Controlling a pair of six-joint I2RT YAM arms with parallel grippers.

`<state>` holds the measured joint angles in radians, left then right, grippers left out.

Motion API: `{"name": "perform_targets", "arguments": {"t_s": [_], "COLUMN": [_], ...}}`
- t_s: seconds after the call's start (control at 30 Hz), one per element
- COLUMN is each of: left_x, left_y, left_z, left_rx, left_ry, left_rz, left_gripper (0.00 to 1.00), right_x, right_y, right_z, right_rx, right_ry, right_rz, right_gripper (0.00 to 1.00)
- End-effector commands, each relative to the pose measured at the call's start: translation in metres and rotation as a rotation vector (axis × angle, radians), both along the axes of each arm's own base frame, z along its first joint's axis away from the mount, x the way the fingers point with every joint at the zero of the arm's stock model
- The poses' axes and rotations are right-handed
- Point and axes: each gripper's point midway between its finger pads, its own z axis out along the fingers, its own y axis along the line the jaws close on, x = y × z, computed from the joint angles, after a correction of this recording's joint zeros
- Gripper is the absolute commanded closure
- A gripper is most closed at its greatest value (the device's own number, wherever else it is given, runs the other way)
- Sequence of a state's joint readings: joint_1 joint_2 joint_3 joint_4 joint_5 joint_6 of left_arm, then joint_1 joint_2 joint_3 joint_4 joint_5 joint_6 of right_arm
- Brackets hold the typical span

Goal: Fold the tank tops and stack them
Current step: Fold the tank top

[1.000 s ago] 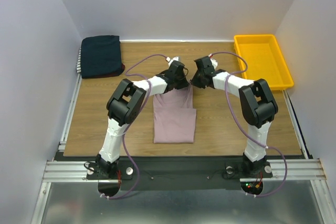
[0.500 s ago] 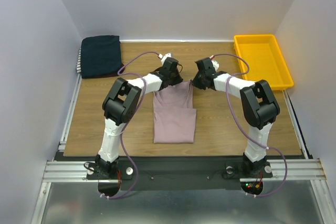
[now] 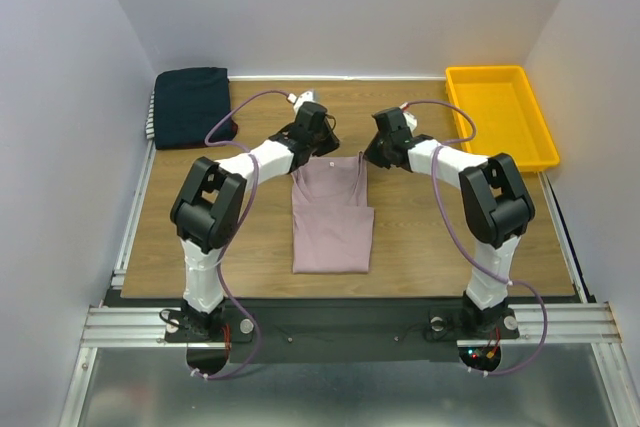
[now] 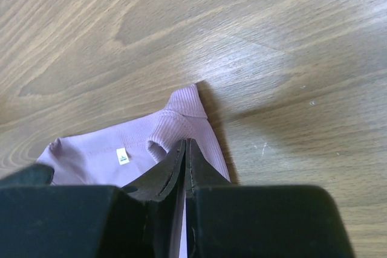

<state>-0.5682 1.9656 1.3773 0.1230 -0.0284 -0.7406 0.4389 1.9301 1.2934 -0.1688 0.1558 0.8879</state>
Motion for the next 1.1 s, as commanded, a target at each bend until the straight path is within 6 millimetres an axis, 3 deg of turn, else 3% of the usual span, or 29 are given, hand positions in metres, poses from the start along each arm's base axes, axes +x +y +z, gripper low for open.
{"name": "perform_targets", "arguments": {"t_s": [0.0,0.3,0.43,0.53,0.77,0.9,1.07], "left_x": [-0.012,-0.047,-0.059,-0.063,-0.07,-0.065,-0.053], "left_y": [0.009,0.036,0.067,0.094,0.147,0.164,0.172], "left_z": [0.031,0.033,0.033,0.029,0.023,0.008,-0.013], "left_rx": [-0.018,-0.03,-0.024,-0.012,-0.031,-0.034,-0.032], "left_ry": [-0.052,-0.041,-0.025,-0.008,0.015,0.055,0.097], "left_rz": [0.007,0.043,0.117,0.191,0.345,0.38,0.4], "left_gripper": [0.77,0.77,0.77,0.76,0.75,0.8,0.89], "right_x": [0.018,0.021,0.017,0.017,0.021,0.018,0.01], "right_y": [0.01,0.014,0.008,0.006,0.007,0.015,0.034], "right_z": [0.011,-0.017,-0.029,-0.023,0.022,0.041,0.048], "right_rx": [0.044,0.049,0.027,0.023,0.045,0.041,0.012], "right_ry": [-0.052,-0.014,0.0,-0.015,-0.101,-0.139,-0.164], "right_rz": [-0.007,-0.016,-0.033,-0.04,-0.02,0.027,0.088], "right_gripper": [0.92,0.92,0.92,0.93,0.92,0.92,0.92]}}
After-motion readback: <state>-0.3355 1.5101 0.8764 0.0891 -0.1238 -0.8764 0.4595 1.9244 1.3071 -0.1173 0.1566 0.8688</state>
